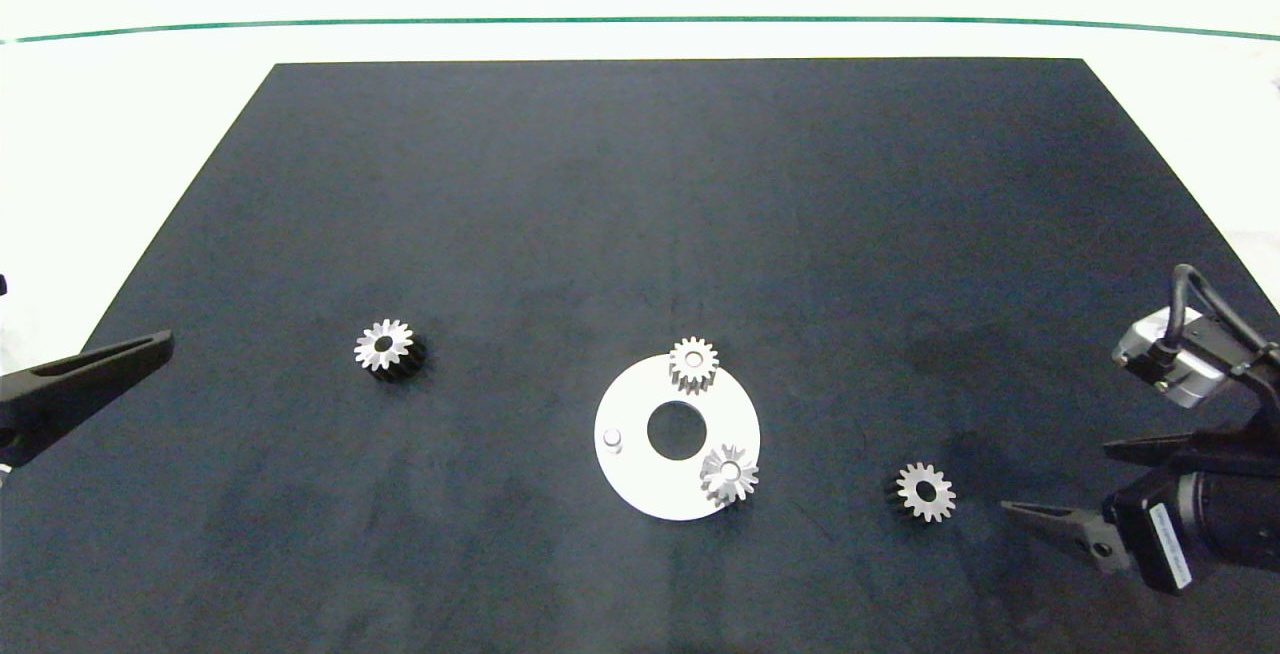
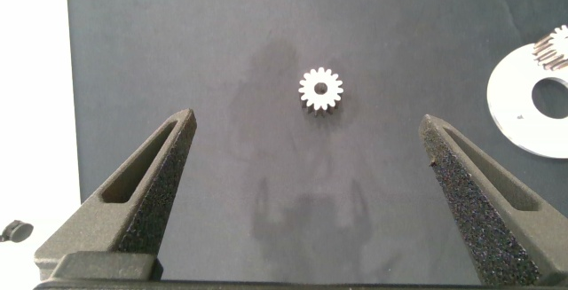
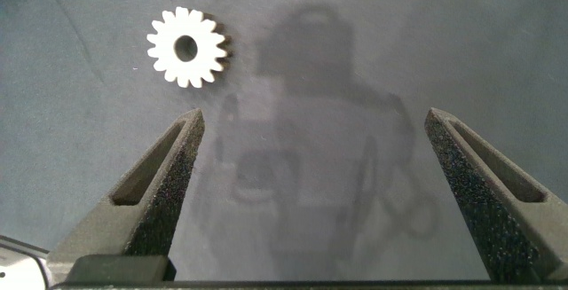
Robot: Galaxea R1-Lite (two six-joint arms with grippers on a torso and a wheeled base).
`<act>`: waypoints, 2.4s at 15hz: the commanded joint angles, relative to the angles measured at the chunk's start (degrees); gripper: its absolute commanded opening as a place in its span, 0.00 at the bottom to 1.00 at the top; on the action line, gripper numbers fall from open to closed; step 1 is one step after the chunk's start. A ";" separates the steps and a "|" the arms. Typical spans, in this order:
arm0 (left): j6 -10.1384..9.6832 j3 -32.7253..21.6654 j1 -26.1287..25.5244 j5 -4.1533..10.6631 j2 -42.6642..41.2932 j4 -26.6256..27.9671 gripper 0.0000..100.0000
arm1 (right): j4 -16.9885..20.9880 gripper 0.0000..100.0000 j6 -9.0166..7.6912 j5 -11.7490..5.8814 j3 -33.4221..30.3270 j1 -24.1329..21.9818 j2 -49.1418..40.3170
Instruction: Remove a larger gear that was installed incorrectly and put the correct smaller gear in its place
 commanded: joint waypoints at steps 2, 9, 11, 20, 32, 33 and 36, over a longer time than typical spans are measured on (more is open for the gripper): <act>0.06 0.01 -0.11 0.03 -0.49 0.03 1.00 | -3.02 1.00 0.07 0.31 0.16 4.23 4.92; 0.06 0.01 -0.02 -0.06 -1.02 0.73 1.00 | -6.62 1.00 -0.19 -2.24 0.24 10.29 9.49; 0.06 0.01 -0.02 -0.06 -1.11 0.73 1.00 | -6.71 1.00 -0.19 -3.38 0.24 11.26 10.81; 0.06 0.10 -0.02 -0.06 -1.46 0.82 1.00 | -13.39 1.00 -0.19 -6.81 1.21 13.90 15.91; 0.06 0.28 -0.02 -0.06 -1.99 0.82 1.00 | -14.44 0.85 -1.16 -8.04 1.47 14.25 16.00; 0.14 0.36 -0.02 -0.06 -1.99 0.82 1.00 | -14.53 0.82 -1.16 -8.30 1.47 14.25 16.00; 0.06 0.45 -0.11 -0.06 -2.07 0.73 1.00 | -14.53 0.76 -1.16 -8.66 1.47 14.69 16.00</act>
